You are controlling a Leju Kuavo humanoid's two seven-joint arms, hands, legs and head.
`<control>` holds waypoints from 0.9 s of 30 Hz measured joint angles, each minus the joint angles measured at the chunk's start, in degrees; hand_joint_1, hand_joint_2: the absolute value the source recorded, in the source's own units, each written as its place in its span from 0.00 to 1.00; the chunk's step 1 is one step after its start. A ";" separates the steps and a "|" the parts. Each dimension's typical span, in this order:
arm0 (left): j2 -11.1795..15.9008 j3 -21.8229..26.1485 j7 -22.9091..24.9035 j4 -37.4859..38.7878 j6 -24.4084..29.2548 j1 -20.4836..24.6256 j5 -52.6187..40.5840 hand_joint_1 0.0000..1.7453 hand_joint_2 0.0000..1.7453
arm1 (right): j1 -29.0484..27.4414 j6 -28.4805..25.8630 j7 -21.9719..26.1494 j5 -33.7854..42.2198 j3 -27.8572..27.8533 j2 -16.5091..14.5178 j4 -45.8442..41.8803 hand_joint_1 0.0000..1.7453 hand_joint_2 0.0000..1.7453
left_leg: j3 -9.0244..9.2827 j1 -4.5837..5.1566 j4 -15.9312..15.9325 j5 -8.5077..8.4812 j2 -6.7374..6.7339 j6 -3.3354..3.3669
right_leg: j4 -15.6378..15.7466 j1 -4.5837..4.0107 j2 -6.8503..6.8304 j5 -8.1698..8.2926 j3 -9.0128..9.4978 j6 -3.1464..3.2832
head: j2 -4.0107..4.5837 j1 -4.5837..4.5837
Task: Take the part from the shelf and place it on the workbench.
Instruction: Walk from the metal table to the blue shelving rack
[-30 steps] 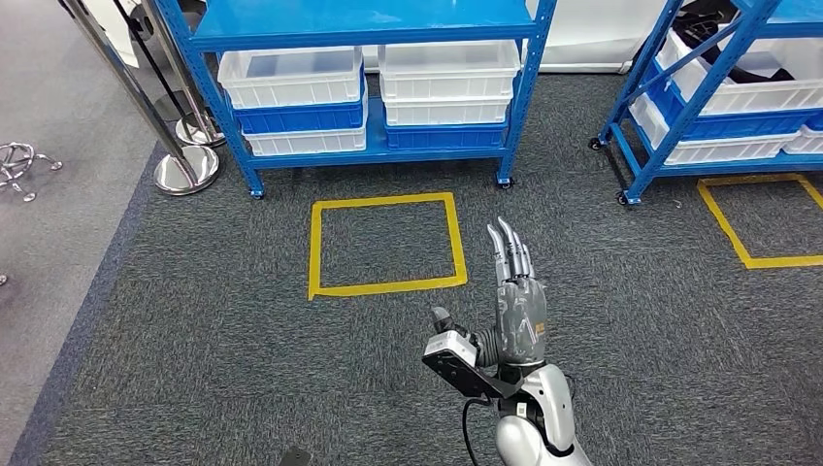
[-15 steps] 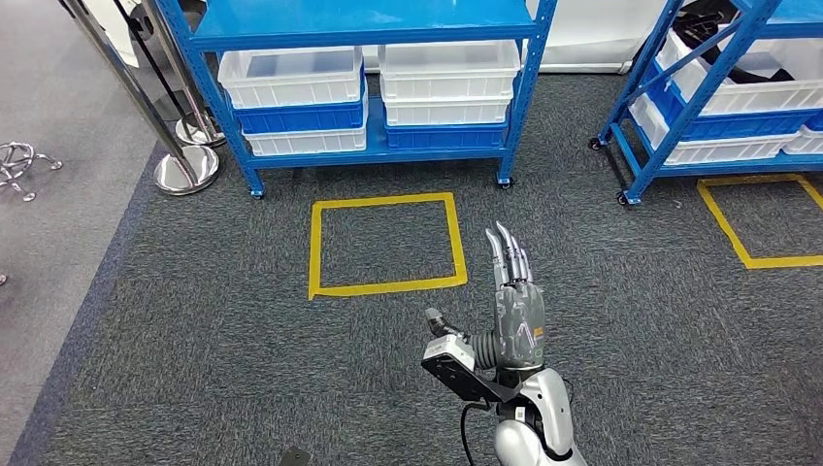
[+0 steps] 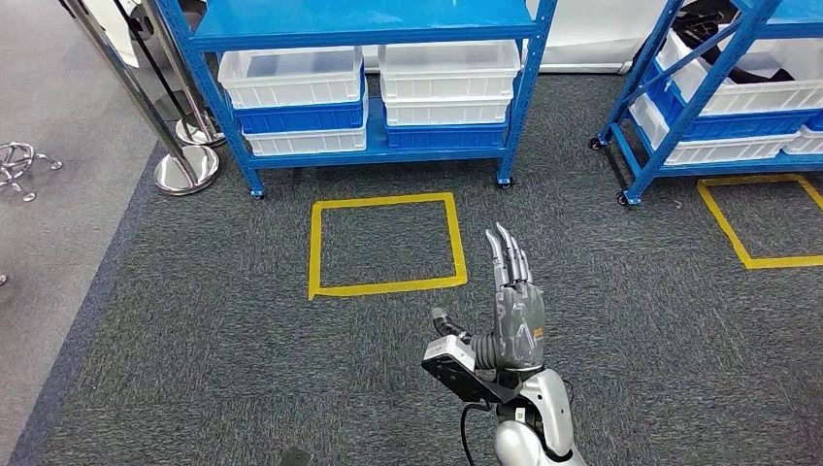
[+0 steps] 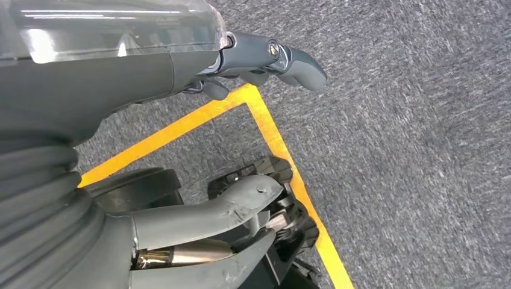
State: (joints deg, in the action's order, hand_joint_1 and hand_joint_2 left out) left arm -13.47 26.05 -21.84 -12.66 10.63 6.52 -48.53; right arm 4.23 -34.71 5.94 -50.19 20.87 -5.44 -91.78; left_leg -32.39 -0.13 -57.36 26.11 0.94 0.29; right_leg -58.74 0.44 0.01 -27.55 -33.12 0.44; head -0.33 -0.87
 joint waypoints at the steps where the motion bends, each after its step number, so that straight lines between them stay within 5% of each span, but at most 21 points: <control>1: 0.01 0.00 0.08 0.00 0.14 -0.05 -0.04 0.00 1.00 | -0.33 0.04 0.04 -0.02 0.00 0.00 -0.05 0.00 1.00 | 0.00 0.00 0.00 0.00 0.00 0.00 | 0.00 0.00 0.00 0.00 0.00 0.00 | 0.00 0.00; 15: 1.75 0.98 -3.16 0.00 0.80 -3.06 0.74 0.00 1.00 | -13.19 -3.45 6.59 8.93 -0.90 0.42 -5.54 0.00 1.00 | 0.04 0.00 0.00 0.27 -0.07 0.00 | 0.01 0.00 0.11 -0.17 0.02 -0.20 | 0.00 0.00; 27: 2.17 1.54 -3.30 0.00 0.86 -3.28 0.91 0.00 1.00 | -15.07 -3.51 6.91 9.62 -1.55 0.91 -8.32 0.00 1.00 | 0.08 0.00 -0.11 0.29 -0.06 0.05 | 0.01 0.00 0.03 -0.20 0.15 -0.27 | 0.00 0.00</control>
State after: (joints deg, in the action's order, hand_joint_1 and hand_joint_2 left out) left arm -11.30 27.59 -25.14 -12.66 11.50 3.23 -47.63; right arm -10.84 -38.23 12.85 -40.57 19.33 -4.53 -100.10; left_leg -32.31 -0.13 -57.46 26.40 0.88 0.34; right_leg -58.73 0.44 0.04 -27.75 -32.96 0.17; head -0.33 -0.87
